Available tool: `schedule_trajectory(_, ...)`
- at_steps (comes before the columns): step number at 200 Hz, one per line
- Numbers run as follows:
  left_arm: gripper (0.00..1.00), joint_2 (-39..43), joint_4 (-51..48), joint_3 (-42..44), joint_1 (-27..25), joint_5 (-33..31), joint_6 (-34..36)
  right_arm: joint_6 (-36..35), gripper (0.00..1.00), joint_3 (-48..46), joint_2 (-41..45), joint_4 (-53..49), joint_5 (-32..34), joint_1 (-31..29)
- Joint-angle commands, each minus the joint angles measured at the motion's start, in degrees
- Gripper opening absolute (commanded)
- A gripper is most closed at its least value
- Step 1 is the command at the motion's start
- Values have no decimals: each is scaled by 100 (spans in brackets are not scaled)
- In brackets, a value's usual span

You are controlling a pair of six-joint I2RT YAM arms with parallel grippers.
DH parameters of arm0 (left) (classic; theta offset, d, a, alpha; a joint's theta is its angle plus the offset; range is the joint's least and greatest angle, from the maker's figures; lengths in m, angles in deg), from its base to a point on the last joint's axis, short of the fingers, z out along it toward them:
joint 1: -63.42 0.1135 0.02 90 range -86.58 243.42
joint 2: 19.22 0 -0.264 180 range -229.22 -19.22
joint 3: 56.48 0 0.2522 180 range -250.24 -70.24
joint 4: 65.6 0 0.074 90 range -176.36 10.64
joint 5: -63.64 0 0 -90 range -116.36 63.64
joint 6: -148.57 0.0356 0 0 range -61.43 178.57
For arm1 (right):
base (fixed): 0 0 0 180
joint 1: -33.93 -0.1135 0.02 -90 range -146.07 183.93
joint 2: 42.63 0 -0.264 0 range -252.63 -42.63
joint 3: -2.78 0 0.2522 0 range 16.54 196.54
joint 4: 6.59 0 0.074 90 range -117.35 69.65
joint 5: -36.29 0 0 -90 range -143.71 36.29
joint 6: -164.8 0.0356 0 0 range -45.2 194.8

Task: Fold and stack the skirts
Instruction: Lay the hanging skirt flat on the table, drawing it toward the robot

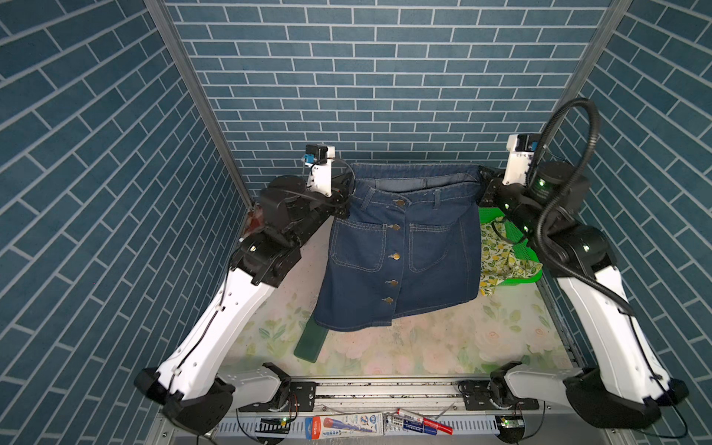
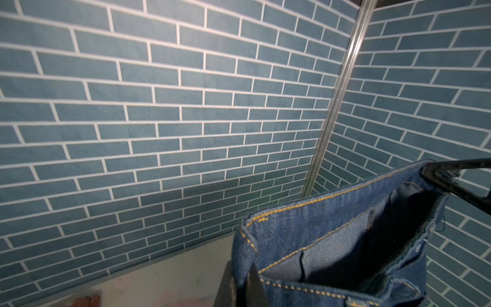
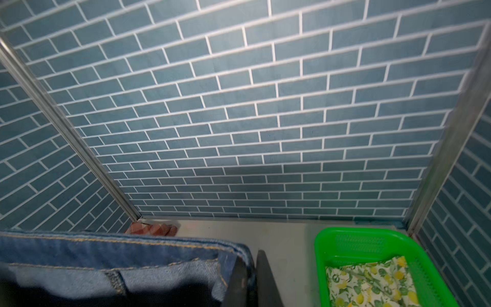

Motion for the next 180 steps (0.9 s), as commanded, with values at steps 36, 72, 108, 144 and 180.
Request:
schedule_trajectory(36, 18, -2853, -1, -263, 1172, -71, -773, 1045, 22, 1438, -3656, 691, -2302, 1120)
schedule_trajectory(72, 86, -3521, -269, -622, 1402, -118, -872, 930, 94, 2701, -4694, -122, -2283, 1139)
schedule_trajectory(108, 88, -3030, -570, -45, 1404, -304, -850, 544, 94, 1024, -3580, -136, -1688, 1026)
schedule_trajectory(144, 87, -2542, -970, 799, 1372, -314, -974, 157, 92, -742, -2342, -22, -1058, 507)
schedule_trajectory(180, 84, -2083, -1251, 1791, 1203, -316, -1134, 210, 88, -2235, -1379, 148, -467, -57)
